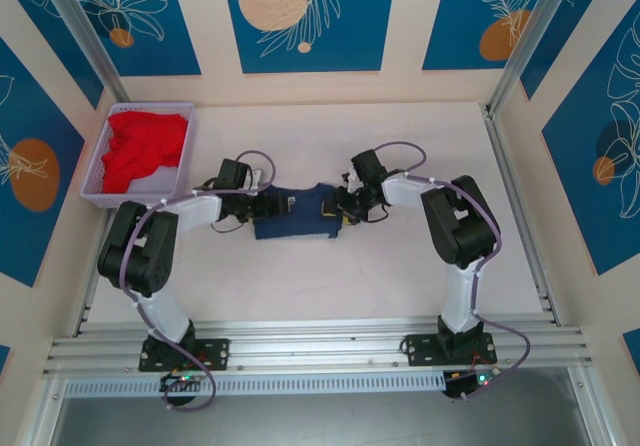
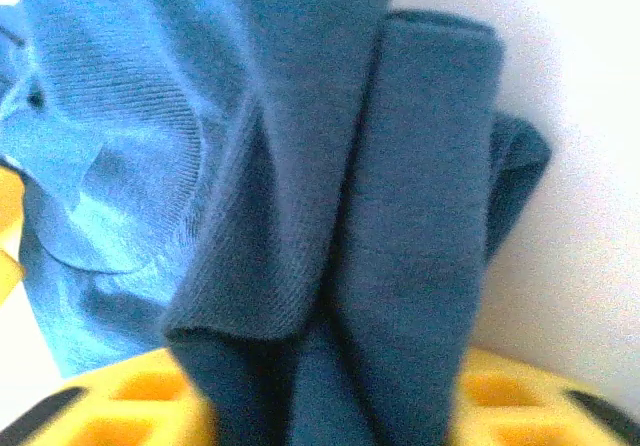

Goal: Fold the inside-out t-shirt

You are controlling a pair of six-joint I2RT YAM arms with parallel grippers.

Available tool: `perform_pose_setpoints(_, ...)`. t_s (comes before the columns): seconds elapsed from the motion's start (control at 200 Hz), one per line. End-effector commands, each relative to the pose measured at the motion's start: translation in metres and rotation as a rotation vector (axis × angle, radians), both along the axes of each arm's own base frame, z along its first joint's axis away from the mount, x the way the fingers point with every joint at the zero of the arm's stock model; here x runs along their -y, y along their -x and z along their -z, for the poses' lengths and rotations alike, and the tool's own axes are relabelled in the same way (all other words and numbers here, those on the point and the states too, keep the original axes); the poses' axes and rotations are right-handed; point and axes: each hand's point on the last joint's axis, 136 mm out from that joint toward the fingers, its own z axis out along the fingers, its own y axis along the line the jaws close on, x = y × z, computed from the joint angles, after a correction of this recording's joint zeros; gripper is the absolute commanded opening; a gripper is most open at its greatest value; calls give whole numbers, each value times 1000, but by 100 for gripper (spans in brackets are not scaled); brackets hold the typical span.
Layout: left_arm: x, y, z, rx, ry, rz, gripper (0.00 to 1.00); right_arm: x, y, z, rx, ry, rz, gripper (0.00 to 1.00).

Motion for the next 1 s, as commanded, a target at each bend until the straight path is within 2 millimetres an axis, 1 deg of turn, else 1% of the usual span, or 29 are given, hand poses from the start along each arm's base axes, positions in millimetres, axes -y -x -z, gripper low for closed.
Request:
perform_pose_setpoints(0.0, -4, -3, -26, 60, -22, -6, 89, -8, -13, -4, 23, -24, 10, 29)
perform_pose_setpoints(0.05, -11, -5, -43, 101, -55, -27, 90, -5, -17, -6, 36, -16, 6, 20)
perform_pose_setpoints(0.11, -23, -6, -63, 147, -100, -62, 90, 6, -24, -10, 57, 16, 3, 13)
perform_pose_setpoints(0.165, -35, -4, -81, 185, -139, -96, 91, 21, -30, -15, 87, 61, 0, 6)
perform_pose_setpoints(0.25, -51, 3, -106, 240, -187, -142, 91, 49, -39, -27, 140, 134, -34, 0)
perform_pose_setpoints(0.33, -62, 13, -126, 286, -204, -174, 91, 86, -44, -35, 148, 250, -73, 0)
perform_pose_setpoints(0.39, -66, 20, -138, 318, -197, -185, 91, 119, -49, -41, 162, 364, -88, 0)
perform_pose_setpoints(0.435, -67, 25, -145, 334, -185, -190, 91, 149, -51, -45, 158, 456, -85, 0)
perform_pose_setpoints(0.535, -65, 35, -153, 347, -145, -190, 91, 219, -63, -63, 186, 682, -54, 0)
perform_pose_setpoints(0.61, -61, 39, -151, 342, -119, -175, 91, 268, -70, -75, 186, 823, -24, 0)
perform_pose_setpoints(0.66, -60, 41, -149, 333, -112, -175, 91, 296, -74, -78, 181, 895, -4, 0)
perform_pose_setpoints(0.735, -58, 43, -143, 315, -103, -172, 91, 333, -81, -80, 172, 1005, 22, 0)
perform_pose_setpoints(0.79, -55, 44, -140, 305, -90, -165, 91, 355, -87, -81, 163, 1092, 28, 0)
perform_pose_setpoints(0.93, -54, 47, -134, 289, -79, -163, 91, 403, -101, -86, 124, 1267, 83, 4)
perform_pose_setpoints(0.995, -54, 49, -132, 285, -83, -162, 91, 424, -103, -93, 98, 1315, 140, 9)
